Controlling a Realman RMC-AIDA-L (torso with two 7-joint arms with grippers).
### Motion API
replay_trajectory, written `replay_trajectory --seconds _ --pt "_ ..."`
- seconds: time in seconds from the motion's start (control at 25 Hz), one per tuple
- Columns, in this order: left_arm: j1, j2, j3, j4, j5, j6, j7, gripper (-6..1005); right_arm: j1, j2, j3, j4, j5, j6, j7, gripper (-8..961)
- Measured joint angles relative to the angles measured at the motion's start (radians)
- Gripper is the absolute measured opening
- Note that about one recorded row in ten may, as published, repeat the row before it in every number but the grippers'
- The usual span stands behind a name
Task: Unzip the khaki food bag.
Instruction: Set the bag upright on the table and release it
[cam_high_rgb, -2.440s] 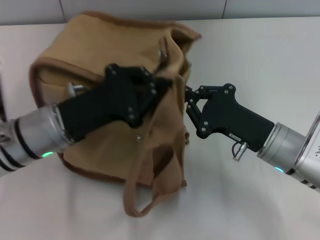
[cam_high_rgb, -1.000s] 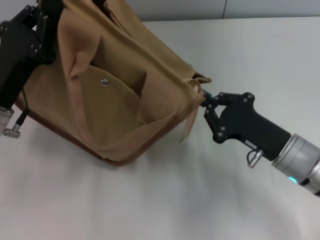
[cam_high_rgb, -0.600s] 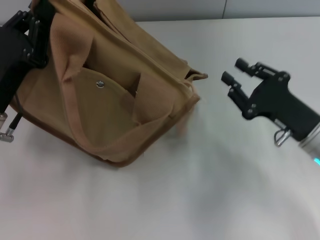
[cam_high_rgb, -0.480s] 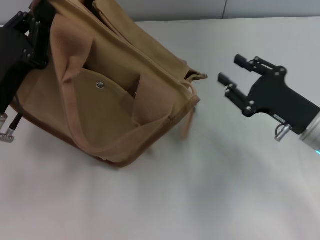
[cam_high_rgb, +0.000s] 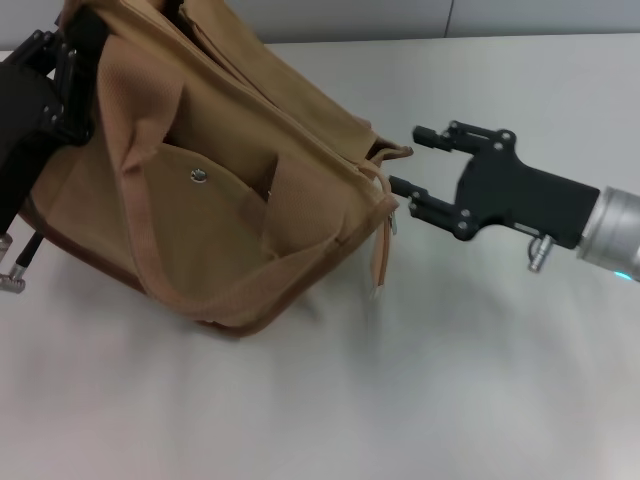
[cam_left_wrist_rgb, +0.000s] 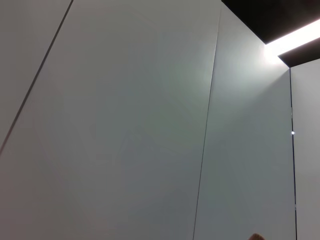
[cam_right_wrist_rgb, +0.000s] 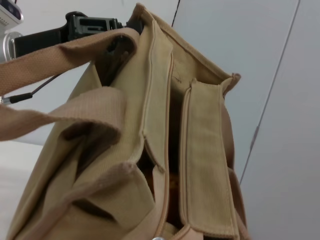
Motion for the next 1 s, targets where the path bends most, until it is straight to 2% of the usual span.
replay_trajectory --seconds 0.16,0.36,0.6,0.8,1.0 --pt "0.003 0.0 0.0 -0.001 0.0 0.0 -0.003 117 0.032 0.002 -0.007 0.007 0.0 0.03 -0.001 600" --pt "0.009 0.0 0.002 -0.001 0.006 0.001 -0.003 120 0.057 0.003 -0.026 0.017 0.0 0.061 0.002 451" --pt "0.014 0.0 0.002 0.0 0.008 0.002 -0.004 123 0.06 0.003 -0.027 0.032 0.001 0.062 -0.022 204" --pt "0.015 0.0 0.002 0.0 0.008 0.002 -0.004 126 0.064 0.003 -0.018 0.053 0.019 0.056 -0.029 47" --pt "0.015 0.0 0.028 -0.002 0.01 -0.004 -0.004 129 0.061 0.002 -0.015 0.05 0.091 0.014 0.033 48"
